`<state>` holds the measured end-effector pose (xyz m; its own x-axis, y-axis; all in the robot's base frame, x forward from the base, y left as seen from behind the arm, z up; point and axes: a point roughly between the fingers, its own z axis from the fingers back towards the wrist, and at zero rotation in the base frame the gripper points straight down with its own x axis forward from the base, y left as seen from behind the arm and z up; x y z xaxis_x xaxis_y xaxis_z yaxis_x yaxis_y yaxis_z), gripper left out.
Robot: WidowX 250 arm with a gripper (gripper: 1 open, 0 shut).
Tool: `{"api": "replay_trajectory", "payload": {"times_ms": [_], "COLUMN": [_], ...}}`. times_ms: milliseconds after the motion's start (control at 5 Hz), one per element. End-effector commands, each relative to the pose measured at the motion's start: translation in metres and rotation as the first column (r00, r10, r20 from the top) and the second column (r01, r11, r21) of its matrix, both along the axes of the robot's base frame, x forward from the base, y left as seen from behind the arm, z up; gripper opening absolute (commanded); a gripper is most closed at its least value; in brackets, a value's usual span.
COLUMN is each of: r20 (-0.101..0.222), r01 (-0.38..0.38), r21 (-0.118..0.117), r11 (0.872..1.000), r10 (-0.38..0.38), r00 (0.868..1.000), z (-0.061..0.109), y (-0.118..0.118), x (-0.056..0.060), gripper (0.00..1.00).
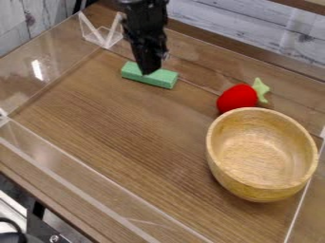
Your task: Put the green object in the brown bowl
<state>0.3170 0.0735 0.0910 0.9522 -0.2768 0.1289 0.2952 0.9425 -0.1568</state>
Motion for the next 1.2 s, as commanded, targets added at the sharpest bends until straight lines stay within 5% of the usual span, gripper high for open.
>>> {"api": "replay_trajectory", "payload": {"times_ms": [0,200,400,600,800,1000], "r20": [0.066,0.043,0.067,0.094,0.079,0.102], "r01": [0.005,0.025,-0.056,-0.082,-0.078,-0.078], "r21": [0.012,0.009,0.001,-0.003,-0.001,-0.005], "r11": [1.0,1.0,0.998,0.997,0.997,0.997], "r10": [-0.006,-0.026,0.056,0.082,0.078,0.079], "r00": [0.998,0.999,0.996,0.992,0.994,0.992], "z": [0.014,-0.008,-0.013,-0.01,-0.021,-0.009], "y": [0.001,0.008,0.013,0.02,0.016,0.008], "x": [0.008,0.008,0.028,0.036,0.046,0.054], "gripper": [0.0,1.0,0.0,0.0,1.0,0.0]}}
